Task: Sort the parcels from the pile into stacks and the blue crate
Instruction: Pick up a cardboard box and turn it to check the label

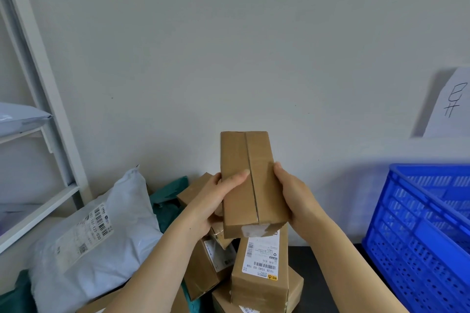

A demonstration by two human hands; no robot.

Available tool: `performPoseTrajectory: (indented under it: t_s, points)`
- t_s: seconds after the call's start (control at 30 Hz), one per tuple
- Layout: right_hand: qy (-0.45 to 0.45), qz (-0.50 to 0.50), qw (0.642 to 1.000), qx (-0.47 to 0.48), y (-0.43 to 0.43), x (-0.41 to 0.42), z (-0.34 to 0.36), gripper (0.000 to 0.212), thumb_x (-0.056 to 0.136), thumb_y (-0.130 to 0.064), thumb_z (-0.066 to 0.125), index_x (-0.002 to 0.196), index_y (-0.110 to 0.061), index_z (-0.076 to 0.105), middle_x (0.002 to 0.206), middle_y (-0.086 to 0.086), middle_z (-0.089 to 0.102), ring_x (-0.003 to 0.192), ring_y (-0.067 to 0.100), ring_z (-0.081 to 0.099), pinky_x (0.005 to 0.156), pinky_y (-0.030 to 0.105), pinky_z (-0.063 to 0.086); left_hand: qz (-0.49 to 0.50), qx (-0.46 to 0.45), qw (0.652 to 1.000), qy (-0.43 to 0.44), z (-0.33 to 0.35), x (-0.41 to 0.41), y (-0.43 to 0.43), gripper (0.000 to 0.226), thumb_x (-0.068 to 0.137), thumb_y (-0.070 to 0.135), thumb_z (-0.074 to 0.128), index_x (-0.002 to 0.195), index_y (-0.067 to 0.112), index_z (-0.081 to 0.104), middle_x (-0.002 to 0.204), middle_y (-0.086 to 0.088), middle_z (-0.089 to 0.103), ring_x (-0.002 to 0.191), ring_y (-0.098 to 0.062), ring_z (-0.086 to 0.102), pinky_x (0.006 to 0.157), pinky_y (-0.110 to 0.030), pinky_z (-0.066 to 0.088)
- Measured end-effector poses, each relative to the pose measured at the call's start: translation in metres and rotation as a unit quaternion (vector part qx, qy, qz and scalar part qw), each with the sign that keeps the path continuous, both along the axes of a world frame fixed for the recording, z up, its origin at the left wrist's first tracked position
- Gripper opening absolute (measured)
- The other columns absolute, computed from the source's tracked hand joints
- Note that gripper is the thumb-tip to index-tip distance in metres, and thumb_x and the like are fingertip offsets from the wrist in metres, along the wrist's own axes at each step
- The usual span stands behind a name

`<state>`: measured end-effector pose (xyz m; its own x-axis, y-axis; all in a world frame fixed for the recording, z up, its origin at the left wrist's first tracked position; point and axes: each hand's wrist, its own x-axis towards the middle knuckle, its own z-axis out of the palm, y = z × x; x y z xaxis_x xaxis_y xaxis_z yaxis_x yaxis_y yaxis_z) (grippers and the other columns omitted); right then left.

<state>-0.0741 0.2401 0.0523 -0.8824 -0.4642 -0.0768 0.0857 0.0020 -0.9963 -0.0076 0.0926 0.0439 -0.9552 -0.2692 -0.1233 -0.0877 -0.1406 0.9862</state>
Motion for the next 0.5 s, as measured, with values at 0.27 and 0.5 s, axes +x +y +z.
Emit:
performPoseTrajectory:
  t_s: [0.27,0.5]
  points:
    - [0.055,-0.008,0.996,0.073,0.004,-0.005,-0.006,0.069,0.081,-0.046,0.069,0.142,-0.033,0.041,0.131,-0.002,0.055,0.115,0.019,0.059,0.081,0.027,0.048,0.002,0.276,0.958,0.081,-0.022,0.009,-0.019,0.038,0.073,0.04,0.063,0.103,0.017,0.071,0.09,-0.011,0.073,0.081,-0.026,0.068,0.07,-0.039,0.054]
    - [-0.056,0.084,0.995,-0.003,0.002,-0.005,-0.015,0.057,0.065,-0.047,0.072,0.114,-0.022,0.059,0.093,0.0,0.076,0.074,0.013,0.072,0.06,0.024,0.055,-0.011,0.284,0.953,0.104,-0.024,0.007,-0.019,0.027,0.08,0.032,0.059,0.088,0.016,0.079,0.089,-0.011,0.073,0.075,-0.025,0.071,0.066,-0.033,0.057]
